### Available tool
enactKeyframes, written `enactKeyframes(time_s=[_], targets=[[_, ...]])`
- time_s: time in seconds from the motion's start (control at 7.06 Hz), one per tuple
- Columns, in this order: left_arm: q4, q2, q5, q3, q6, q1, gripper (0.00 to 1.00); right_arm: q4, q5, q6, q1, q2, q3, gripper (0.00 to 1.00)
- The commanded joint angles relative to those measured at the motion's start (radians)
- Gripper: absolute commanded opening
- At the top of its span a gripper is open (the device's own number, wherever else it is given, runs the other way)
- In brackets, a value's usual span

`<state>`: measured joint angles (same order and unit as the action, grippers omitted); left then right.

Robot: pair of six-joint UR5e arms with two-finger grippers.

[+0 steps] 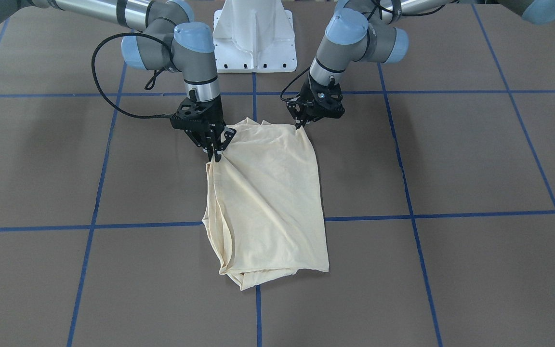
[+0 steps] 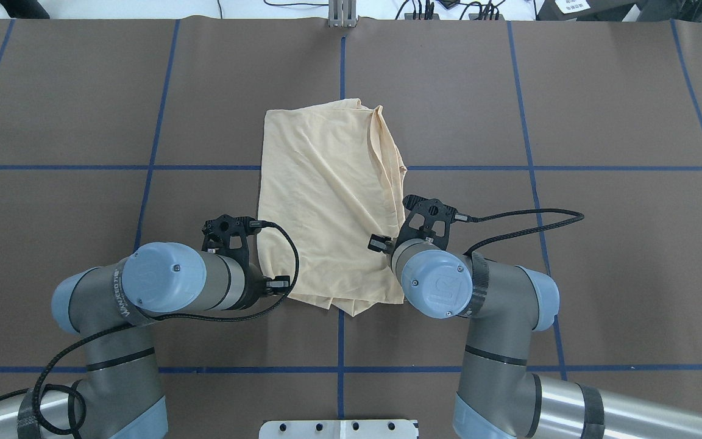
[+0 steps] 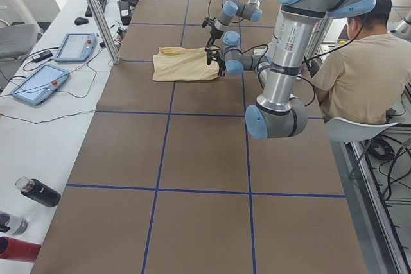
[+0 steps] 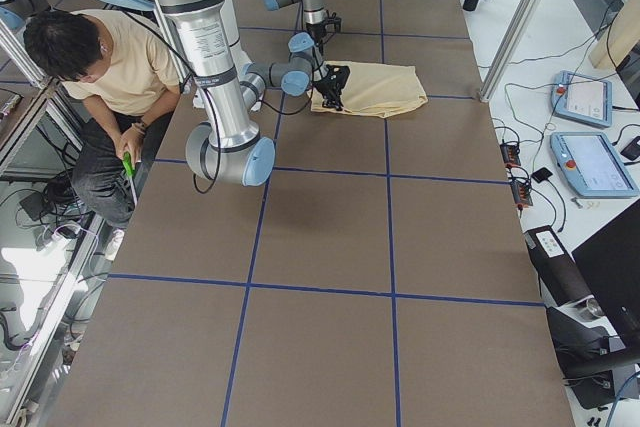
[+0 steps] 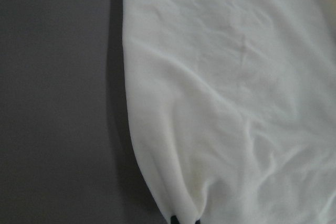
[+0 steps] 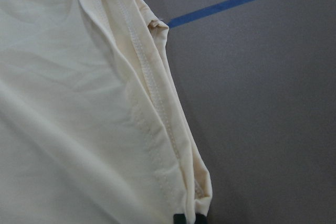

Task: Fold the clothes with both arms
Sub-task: 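Grasp the shirt's side edges nearest the robot with both grippers, then lift the near edge with both grippers and fold it toward the far edge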

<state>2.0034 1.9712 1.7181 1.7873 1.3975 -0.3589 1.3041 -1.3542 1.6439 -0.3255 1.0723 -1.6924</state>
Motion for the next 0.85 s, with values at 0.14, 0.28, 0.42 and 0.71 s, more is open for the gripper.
enactKeyframes(time_s=[0.14,0.28,0.42,0.71], targets=[[-0.002,-0.003,0.003,0.045,0.000,-0.002,0.00,0.001,-0.002,-0.015,-0.001,0.024,-0.076,0.00],[-0.002,-0.017,0.003,0.105,0.003,-0.002,0.00,0.010,-0.003,-0.015,0.017,0.065,-0.161,0.00],[-0.005,-0.032,0.003,0.168,0.030,0.008,0.00,0.030,-0.002,-0.015,0.063,0.134,-0.265,0.00],[-0.102,-0.089,0.002,0.352,0.098,0.075,0.00,0.090,0.047,-0.006,0.165,0.233,-0.451,0.00]])
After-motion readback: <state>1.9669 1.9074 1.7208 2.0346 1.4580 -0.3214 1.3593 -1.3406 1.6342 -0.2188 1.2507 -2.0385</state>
